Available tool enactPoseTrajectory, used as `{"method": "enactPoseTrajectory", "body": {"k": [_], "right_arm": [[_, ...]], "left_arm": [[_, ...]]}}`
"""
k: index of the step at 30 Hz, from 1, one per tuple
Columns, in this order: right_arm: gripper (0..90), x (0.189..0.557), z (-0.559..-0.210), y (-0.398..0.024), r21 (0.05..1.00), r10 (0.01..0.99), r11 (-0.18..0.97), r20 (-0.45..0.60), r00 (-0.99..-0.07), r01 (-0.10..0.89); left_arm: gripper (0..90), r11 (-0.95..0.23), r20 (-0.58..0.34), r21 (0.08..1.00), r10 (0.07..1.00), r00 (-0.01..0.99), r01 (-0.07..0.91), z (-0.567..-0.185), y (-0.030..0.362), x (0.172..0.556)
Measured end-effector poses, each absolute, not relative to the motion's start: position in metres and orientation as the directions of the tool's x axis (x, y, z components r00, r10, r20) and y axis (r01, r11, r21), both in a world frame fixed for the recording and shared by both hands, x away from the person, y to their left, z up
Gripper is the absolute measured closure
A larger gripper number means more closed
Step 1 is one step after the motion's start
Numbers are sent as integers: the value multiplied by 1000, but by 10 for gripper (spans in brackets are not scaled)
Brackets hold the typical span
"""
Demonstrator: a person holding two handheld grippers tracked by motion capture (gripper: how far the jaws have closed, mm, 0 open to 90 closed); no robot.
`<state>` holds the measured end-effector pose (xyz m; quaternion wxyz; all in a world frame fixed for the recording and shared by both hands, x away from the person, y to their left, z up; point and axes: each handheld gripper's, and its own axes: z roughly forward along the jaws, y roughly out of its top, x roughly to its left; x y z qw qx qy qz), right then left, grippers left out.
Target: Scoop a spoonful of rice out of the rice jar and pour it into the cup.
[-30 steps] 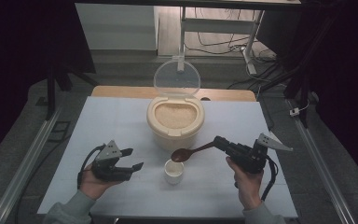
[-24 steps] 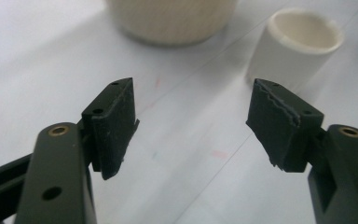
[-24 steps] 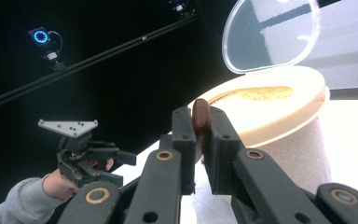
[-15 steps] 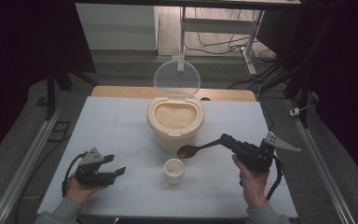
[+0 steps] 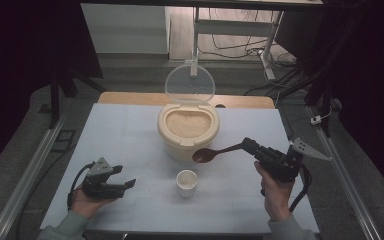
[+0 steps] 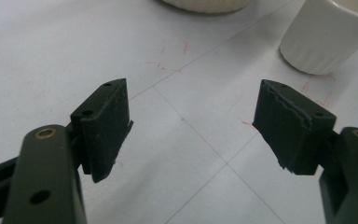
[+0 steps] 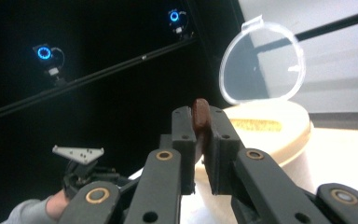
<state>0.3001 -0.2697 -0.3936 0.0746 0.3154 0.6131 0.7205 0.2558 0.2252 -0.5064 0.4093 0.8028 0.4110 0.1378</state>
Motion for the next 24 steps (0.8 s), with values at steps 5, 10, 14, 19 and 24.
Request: {"method": "enactPoseTrajectory", "body": {"k": [5, 10, 14, 19, 24], "right_arm": [[828, 311, -382, -268, 924, 497, -281, 372, -784, 260], [828, 325, -370, -260, 928, 515, -282, 362, -777, 245], [828, 335, -364, -252, 932, 536, -273, 355, -766, 240], [828, 352, -360, -248, 936, 582, -259, 347, -735, 237], [828, 370, -359, -240, 943, 634, -226, 334, -697, 246]], "left_arm": [[244, -331, -117, 767, 769, 628, 549, -507, 225, 256], [236, -324, -119, 769, 774, 622, 551, -507, 226, 256], [225, -329, -122, 762, 773, 622, 558, -509, 226, 255], [221, -333, -124, 755, 774, 621, 565, -512, 226, 257], [221, -337, -126, 749, 773, 622, 570, -514, 226, 257]]}}
